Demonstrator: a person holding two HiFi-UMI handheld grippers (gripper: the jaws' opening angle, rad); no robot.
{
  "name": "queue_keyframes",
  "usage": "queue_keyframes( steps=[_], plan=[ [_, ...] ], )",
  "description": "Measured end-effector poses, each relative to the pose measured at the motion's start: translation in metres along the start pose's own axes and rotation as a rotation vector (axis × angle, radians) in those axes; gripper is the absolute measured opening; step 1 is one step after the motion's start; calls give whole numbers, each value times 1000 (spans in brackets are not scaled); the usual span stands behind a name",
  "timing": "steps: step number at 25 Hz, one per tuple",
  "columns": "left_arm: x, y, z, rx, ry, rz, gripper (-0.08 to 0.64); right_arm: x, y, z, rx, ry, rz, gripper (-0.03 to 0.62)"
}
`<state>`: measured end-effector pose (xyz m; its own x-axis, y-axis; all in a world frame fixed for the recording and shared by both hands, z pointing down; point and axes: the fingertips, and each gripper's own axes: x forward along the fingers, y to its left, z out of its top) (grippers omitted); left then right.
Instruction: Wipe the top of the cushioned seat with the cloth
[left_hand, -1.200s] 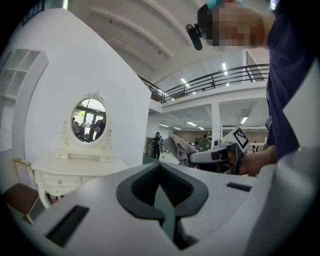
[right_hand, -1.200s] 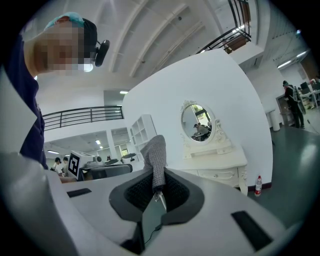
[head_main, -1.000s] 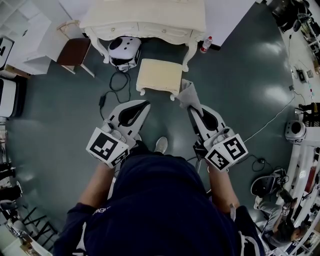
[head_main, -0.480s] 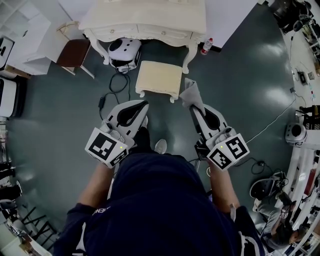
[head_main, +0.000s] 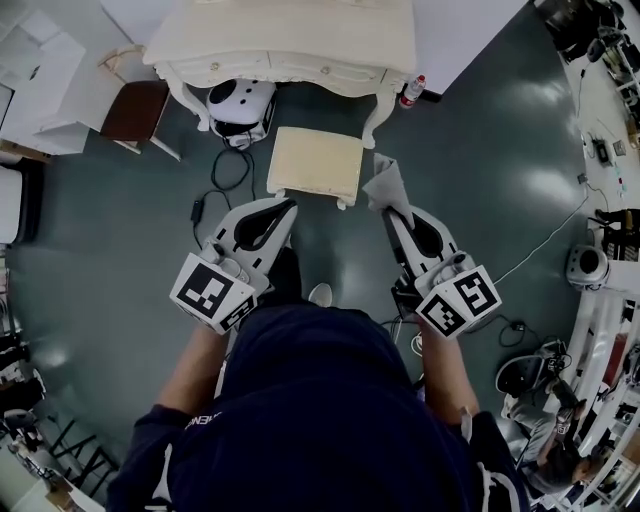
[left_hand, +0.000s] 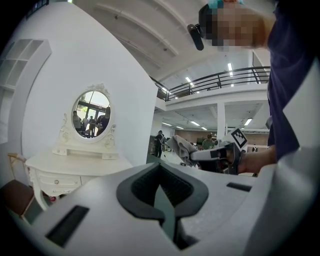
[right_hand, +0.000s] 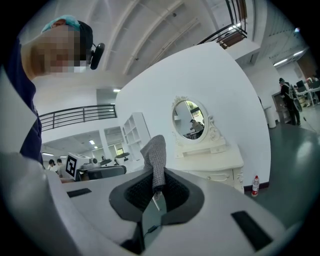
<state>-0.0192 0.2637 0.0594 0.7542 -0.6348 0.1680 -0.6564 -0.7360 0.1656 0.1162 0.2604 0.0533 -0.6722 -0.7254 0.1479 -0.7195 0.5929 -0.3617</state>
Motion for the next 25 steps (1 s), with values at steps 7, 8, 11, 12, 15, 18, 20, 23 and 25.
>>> queue_keyframes(
  steps=[7,8,11,12,15,18,20,23,25],
  plan=[
    [29,82,3,-18,37,-24,8,84,-25,11,9,21,-11,41],
    [33,94,5,-20,42,-28,8,95,-29,13,11,24,-15,41],
    [44,126,9,-29,51,-43,8,127,-38,19,19,34,-31,41],
    [47,137,10,-34,54,-47,8,137,-41,20,21,38,-37,41],
    [55,170,12,-51,63,-60,8,169,-49,26,26,52,-54,41],
    [64,198,12,-64,71,-72,8,198,-59,31,28,70,-67,41],
    [69,217,12,-75,73,-78,8,216,-65,33,28,81,-74,41],
    [74,245,9,-91,79,-85,8,245,-71,33,24,107,-78,41],
    [76,264,6,-101,84,-86,8,263,-74,31,23,123,-82,41]
  ],
)
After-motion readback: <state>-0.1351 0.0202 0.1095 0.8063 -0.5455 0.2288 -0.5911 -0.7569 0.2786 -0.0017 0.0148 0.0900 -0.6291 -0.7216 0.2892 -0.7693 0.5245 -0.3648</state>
